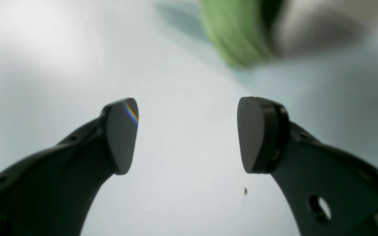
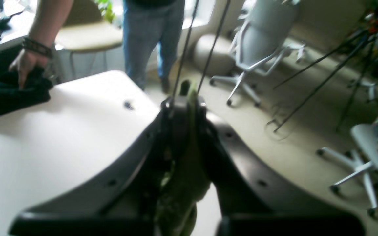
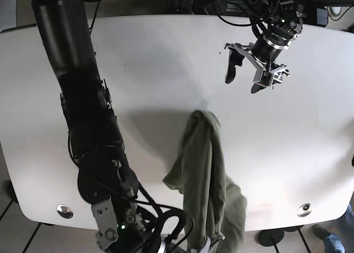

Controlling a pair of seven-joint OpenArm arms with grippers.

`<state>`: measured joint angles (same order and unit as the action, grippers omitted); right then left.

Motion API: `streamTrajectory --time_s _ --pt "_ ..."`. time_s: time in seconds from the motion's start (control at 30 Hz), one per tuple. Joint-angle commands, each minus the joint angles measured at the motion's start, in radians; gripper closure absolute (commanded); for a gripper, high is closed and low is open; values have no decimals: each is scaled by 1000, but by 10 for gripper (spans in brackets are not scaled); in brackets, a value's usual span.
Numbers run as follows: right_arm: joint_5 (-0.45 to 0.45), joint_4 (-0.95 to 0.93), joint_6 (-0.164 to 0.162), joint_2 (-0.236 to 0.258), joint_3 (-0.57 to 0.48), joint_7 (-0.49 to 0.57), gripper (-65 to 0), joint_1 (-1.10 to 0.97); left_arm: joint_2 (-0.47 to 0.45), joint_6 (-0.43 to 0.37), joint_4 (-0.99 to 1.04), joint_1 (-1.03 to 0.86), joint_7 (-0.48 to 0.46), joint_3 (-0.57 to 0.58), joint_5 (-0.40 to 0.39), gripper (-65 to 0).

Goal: Fold the T-shirt properly

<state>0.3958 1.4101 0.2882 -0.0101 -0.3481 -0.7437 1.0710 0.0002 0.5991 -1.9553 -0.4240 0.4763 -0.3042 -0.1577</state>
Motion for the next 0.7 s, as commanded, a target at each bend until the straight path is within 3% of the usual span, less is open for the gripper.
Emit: streamTrajectory --time_s 0.03,0.4,0.6,0.67,0.7 --pt "1 19 -5 -1 25 6 -21 76 -1 -3 -16 4 -29 3 -15 -428" --pt "1 59 -5 2 45 0 -21 120 -4 -12 -11 164 -31 -2 -6 -428" --pt "-7 56 -5 -4 44 0 -21 182 -1 -123 164 311 -40 61 -9 -428" --pt "-7 41 -5 -4 44 0 -21 188 -1 -124 236 340 -112 90 -9 -428" --pt "-7 22 -5 -4 44 0 -21 200 -1 -124 293 353 -201 112 -7 -428"
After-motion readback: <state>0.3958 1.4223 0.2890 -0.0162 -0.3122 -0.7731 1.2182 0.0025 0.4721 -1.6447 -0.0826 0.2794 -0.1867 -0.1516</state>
